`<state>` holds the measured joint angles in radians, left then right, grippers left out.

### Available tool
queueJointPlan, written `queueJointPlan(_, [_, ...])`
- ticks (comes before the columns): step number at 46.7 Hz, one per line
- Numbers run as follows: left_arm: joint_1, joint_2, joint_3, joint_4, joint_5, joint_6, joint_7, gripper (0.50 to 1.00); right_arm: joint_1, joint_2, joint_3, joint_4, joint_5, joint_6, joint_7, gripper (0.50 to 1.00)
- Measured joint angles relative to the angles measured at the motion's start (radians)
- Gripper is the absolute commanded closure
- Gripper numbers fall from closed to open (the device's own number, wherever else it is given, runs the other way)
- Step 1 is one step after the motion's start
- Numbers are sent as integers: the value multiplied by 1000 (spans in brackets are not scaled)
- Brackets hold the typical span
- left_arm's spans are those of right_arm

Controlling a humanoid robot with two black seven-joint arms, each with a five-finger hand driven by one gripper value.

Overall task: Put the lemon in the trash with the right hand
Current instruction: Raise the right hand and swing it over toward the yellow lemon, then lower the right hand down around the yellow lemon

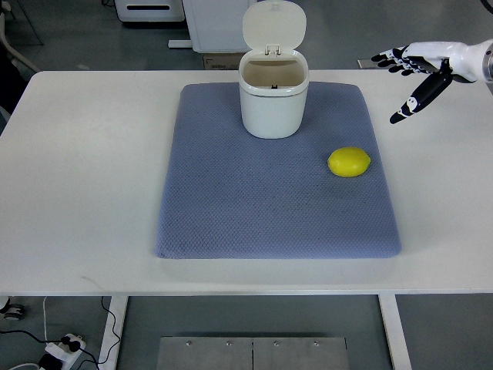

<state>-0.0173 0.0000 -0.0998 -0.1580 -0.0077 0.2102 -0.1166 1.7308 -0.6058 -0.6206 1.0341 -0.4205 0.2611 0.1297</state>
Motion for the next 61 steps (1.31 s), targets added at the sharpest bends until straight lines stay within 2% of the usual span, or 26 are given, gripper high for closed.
queueJointPlan(16, [0,0,0,0,0,0,0,500,56,115,-131,0,-11,-2,-5,502])
queueJointPlan(29, [1,0,0,0,0,0,0,500,56,194,-213,0,-12,-32,-8,502])
queueJointPlan(43, [0,0,0,0,0,0,0,500,70,237,-264,0,-11,-43,-7,502])
queueJointPlan(61, [1,0,0,0,0,0,0,500,88,324,-350,21,-7,-58,-7,530])
